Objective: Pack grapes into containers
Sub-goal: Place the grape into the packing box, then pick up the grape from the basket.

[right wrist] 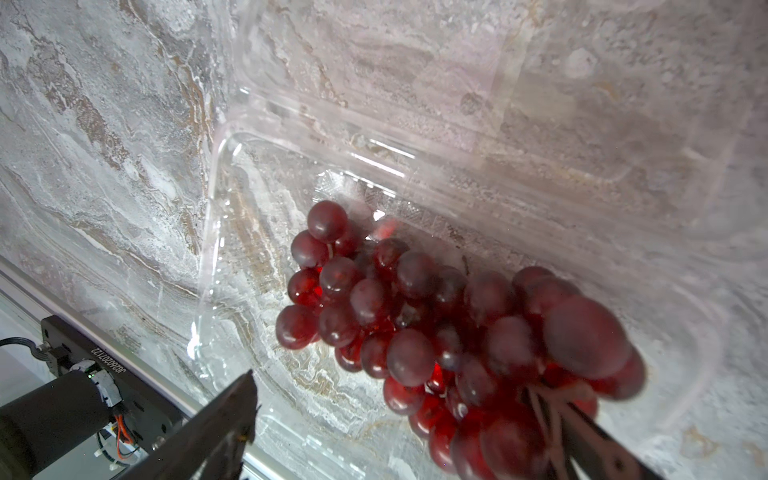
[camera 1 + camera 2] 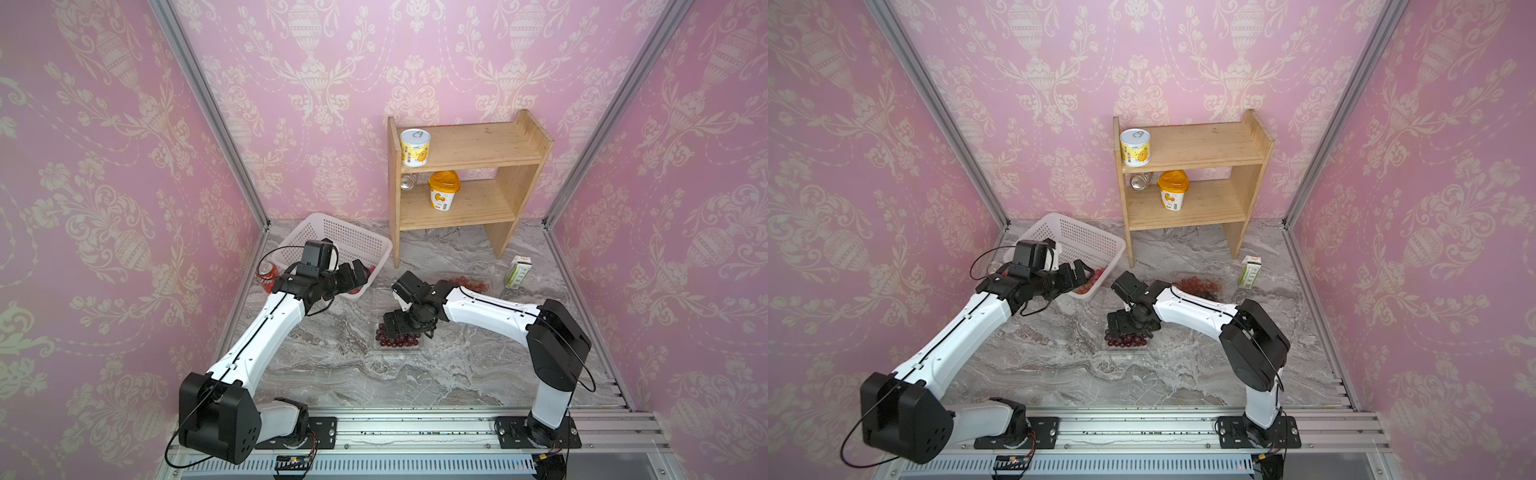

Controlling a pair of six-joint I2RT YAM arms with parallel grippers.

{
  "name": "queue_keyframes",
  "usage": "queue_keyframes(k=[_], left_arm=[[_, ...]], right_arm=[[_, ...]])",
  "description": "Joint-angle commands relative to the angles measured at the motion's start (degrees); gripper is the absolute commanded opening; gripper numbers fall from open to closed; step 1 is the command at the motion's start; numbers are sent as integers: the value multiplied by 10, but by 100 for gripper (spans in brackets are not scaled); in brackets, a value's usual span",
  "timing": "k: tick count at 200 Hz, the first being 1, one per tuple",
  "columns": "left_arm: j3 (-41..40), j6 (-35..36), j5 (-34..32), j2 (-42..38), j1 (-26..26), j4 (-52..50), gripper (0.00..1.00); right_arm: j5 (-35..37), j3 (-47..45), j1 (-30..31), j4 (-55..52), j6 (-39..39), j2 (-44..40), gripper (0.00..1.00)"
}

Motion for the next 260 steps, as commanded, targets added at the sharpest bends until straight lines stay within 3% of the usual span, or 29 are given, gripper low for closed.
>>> queue_keyframes(k=[1,49,93,112,142,188,219,260], left_arm=[[49,23,0,25,30,-23,99],[174,50,26,153,75,-87,99],[336,149,27,333,77,-222,99],[379,176,15,387,77,-257,94],[403,200,3,441,76,-264,80],[394,218,-24,469,59,-231,77],[376,214,-11,479,57,-194,62],[381,217,-1,498,47,-192,60]], right_arm=[[11,23,4,-48,-27,-39,100],[21,65,-19,-85,-54,-62,100],[4,140,-74,-99,-78,-42,100],[-8,167,-98,-104,-86,-31,100],[-18,189,-118,-110,-94,-19,100],[-25,190,-127,-119,-99,-10,100],[-28,185,-131,-121,-97,-10,100],[-31,177,-139,-115,-89,-10,100]])
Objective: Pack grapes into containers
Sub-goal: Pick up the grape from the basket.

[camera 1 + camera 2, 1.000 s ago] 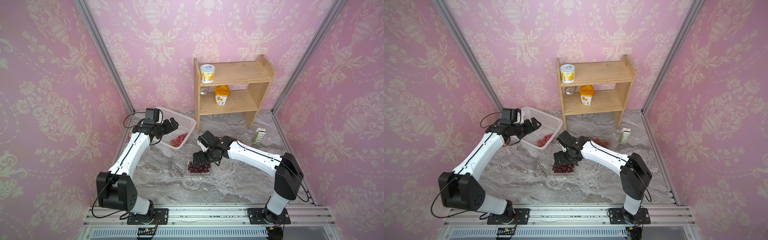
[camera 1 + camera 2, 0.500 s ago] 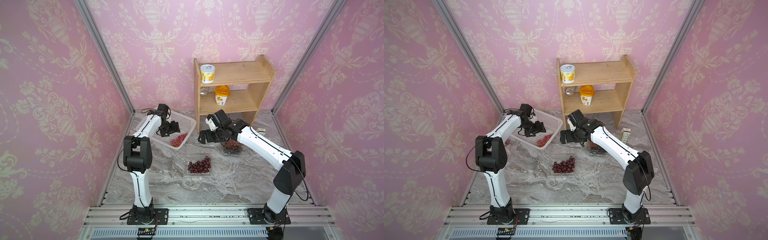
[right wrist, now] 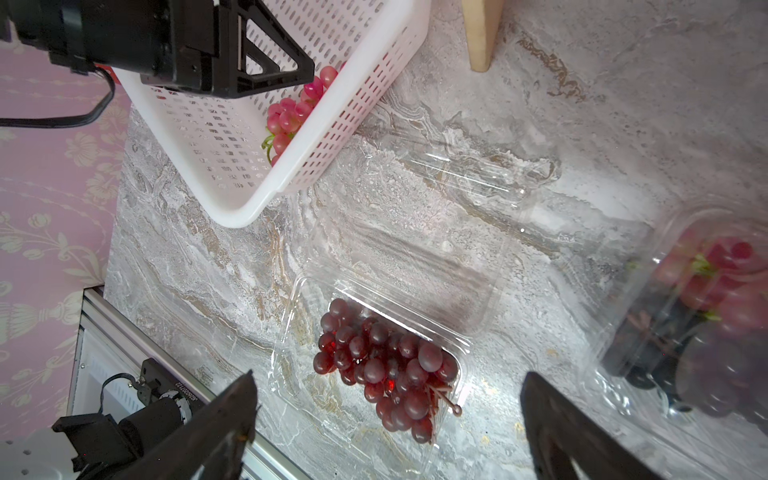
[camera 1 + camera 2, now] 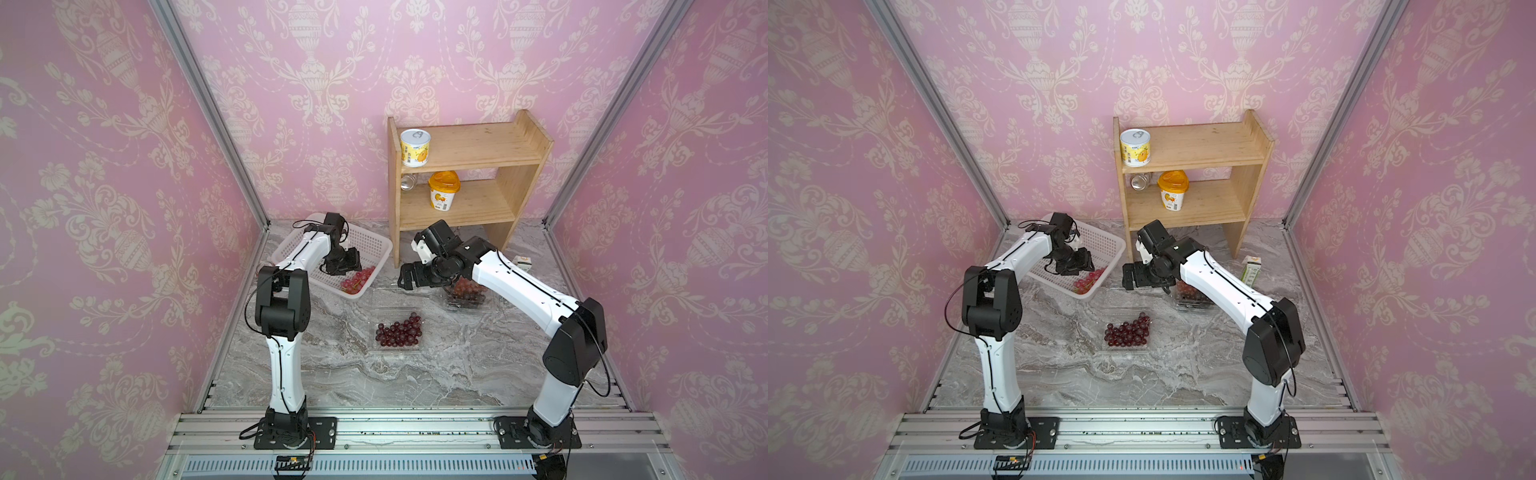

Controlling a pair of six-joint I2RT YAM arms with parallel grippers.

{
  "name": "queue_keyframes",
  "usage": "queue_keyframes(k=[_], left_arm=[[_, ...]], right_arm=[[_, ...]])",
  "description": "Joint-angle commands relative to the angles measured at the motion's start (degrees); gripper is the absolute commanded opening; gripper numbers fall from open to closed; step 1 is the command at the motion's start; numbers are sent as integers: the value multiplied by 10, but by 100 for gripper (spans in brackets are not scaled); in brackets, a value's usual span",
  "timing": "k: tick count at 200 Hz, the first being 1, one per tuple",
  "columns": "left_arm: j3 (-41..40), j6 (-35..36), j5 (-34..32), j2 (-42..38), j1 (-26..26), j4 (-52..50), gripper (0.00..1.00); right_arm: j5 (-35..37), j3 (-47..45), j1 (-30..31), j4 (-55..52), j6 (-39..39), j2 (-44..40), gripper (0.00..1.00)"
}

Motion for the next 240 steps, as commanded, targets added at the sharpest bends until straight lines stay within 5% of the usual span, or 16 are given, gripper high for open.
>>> queue_keyframes(k=[1,60,84,157,240], left_arm=[[-3,14,3,18,-8,3,59],[-7,10,7,26,-12,14,46],[-12,4,14,24,-13,21,30],[-27,-1,23,16,-17,30,17],[15,-4,16,-30,-12,-2,18]], right_arm=[[-8,-3,-6,-8,0,8,100],[-18,-6,-7,4,8,16,100],[-17,-7,-7,3,7,17,100],[-21,-18,-9,11,11,13,100],[-25,-30,-8,19,20,8,100]])
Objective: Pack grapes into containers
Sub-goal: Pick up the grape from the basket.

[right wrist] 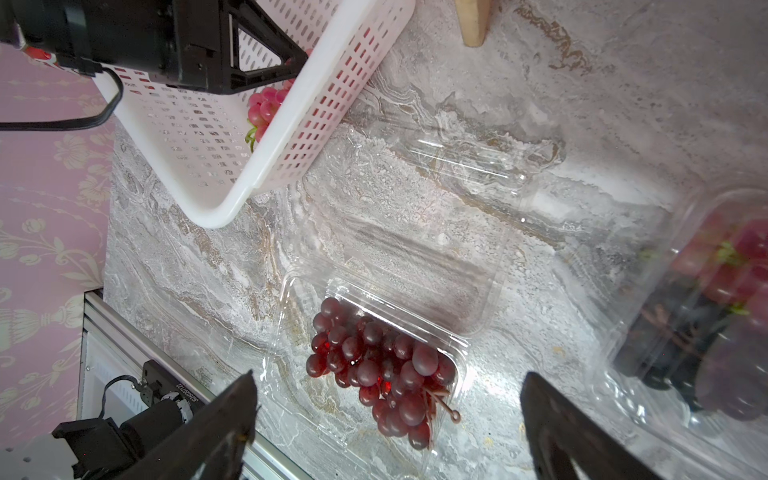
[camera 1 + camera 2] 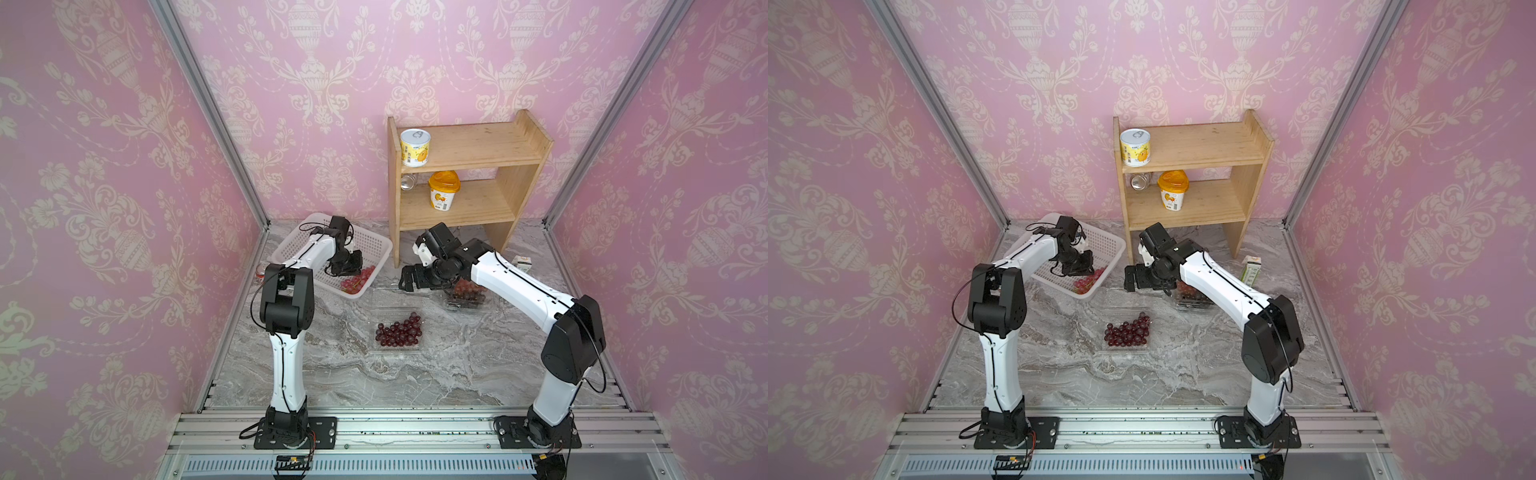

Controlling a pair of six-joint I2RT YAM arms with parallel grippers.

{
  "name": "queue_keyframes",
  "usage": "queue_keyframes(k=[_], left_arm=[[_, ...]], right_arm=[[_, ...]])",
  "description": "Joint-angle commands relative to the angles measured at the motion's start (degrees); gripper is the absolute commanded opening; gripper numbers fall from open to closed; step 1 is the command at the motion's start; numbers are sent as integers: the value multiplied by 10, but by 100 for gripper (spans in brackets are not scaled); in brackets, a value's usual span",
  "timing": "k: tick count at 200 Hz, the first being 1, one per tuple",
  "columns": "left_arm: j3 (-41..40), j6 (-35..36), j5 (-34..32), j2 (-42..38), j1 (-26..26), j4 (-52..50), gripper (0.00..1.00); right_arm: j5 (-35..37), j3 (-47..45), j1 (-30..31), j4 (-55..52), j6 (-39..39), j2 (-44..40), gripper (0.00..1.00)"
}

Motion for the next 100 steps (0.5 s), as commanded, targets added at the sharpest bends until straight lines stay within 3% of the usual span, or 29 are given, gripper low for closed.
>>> queue_keyframes(k=[1,100], left_arm=[[22,-4,6,-45,0,-31,18],[51,-4,8,-113,6,-73,19]], right_arm=[[-10,-7,-1,5,9,1,100],[-13,-34,-1,18,23,-31,100]])
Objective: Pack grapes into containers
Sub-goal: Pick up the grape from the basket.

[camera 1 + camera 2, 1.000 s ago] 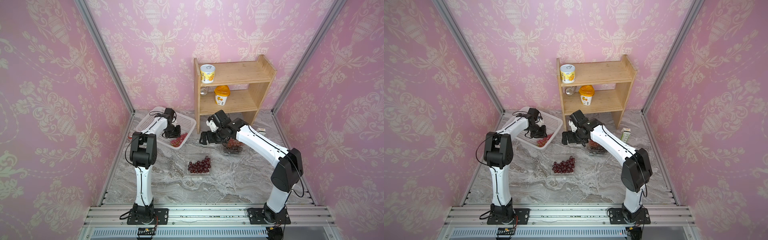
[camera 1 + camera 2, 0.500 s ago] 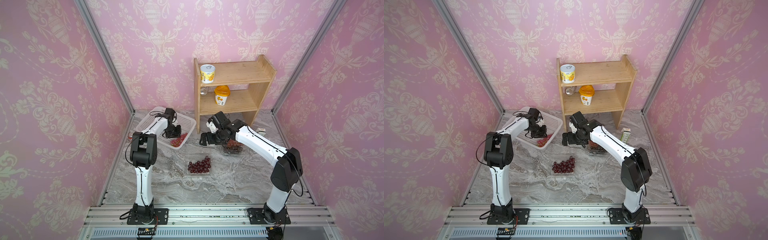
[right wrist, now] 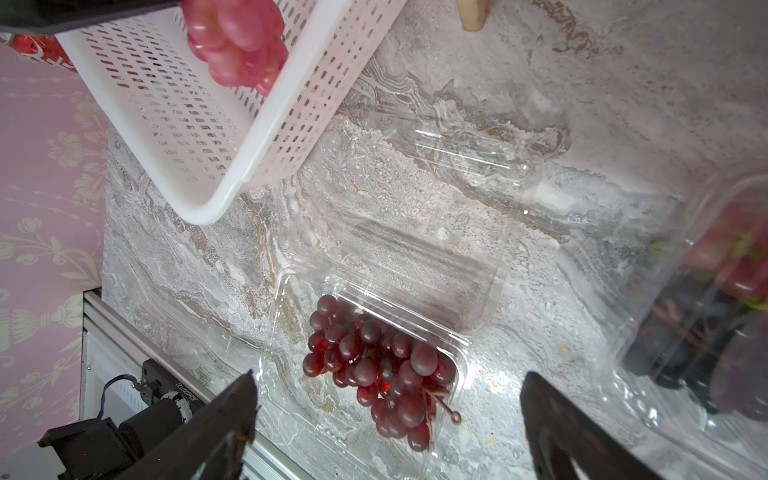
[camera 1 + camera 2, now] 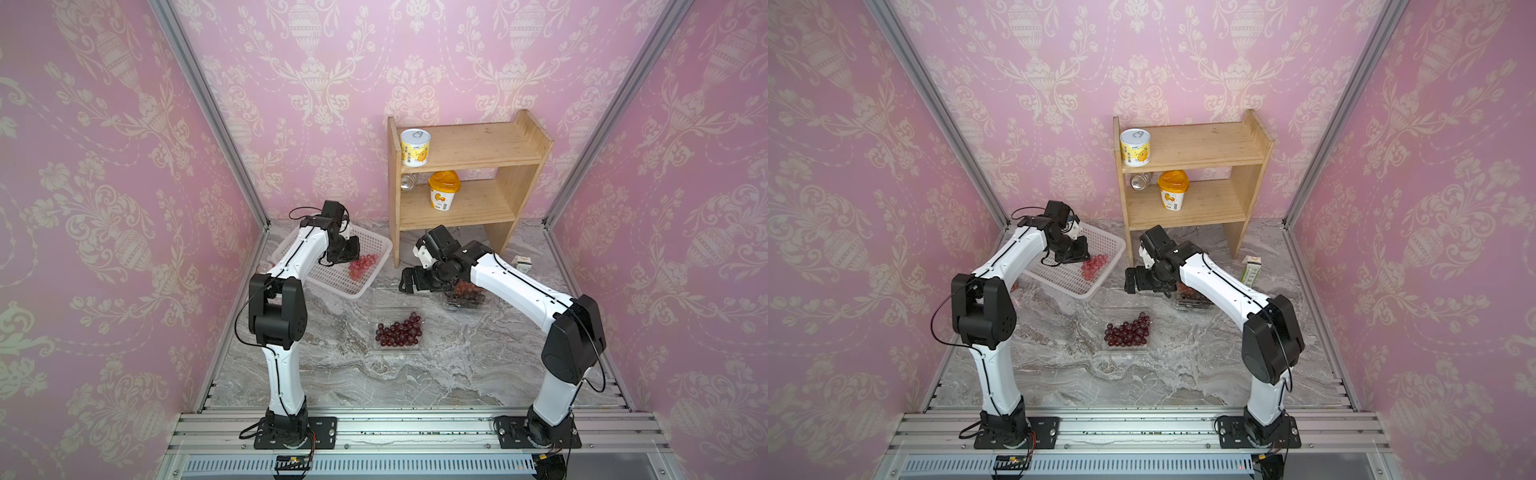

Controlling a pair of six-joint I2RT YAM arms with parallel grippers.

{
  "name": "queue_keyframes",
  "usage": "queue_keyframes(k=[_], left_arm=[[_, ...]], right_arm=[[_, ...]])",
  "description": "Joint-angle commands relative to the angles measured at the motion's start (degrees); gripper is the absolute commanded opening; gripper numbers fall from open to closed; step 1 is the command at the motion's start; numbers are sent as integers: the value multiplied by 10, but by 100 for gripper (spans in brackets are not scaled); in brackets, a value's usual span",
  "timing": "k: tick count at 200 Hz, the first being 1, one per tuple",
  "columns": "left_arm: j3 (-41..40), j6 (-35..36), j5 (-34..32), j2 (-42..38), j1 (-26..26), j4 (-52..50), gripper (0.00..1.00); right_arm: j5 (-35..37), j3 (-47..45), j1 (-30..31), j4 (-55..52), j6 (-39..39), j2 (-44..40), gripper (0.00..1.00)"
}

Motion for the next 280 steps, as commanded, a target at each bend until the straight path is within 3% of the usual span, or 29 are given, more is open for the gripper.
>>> queue_keyframes(k=[1,122,218,280], left_arm=[[17,-3,8,-30,4,-32,19],[10,-21,29,-121,-6,-61,19],[-78,-58,5,-230,-111,-51,20],[-188,-106,-10,-293,-184,0,20]], right_arm=[[-9,-14,-2,7,14,-29,100],[5,-54,16,16,32,-80,100],[31,-133,18,9,44,-180,100],[47,-188,15,-1,48,-242,100]])
